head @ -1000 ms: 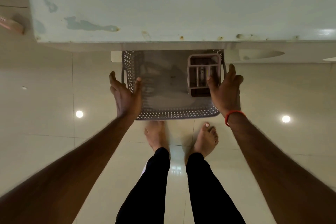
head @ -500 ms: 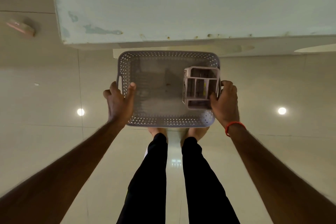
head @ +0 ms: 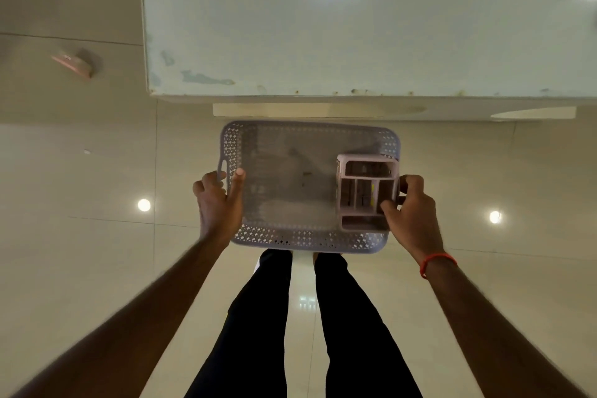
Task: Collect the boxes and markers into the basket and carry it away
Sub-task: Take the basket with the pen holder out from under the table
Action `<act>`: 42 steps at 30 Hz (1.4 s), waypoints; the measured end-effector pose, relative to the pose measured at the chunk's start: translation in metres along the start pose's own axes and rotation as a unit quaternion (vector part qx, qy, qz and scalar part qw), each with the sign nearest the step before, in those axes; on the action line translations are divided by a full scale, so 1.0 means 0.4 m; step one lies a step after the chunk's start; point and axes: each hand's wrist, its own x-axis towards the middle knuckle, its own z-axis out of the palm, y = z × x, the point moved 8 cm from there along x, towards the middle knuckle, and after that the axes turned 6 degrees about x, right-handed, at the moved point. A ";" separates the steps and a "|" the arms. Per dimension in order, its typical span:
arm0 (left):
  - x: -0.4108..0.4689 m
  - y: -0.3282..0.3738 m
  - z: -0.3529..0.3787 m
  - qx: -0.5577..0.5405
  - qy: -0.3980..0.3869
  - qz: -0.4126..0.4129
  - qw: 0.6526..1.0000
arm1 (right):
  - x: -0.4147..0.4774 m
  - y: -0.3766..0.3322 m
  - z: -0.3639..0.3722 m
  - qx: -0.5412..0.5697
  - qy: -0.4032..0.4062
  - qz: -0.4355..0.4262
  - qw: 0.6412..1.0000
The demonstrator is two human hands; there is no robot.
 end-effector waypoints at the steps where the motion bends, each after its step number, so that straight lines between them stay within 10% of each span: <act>1: -0.008 0.014 -0.008 0.001 0.000 0.009 1.000 | -0.010 -0.006 -0.016 -0.001 0.007 -0.003 1.000; 17: -0.076 0.138 -0.209 0.080 -0.013 0.075 0.994 | -0.139 -0.142 -0.169 0.072 0.102 -0.048 0.991; 42: 0.226 0.501 -0.293 -0.023 0.026 0.128 0.991 | 0.371 -0.479 -0.299 -0.033 0.135 -0.178 0.974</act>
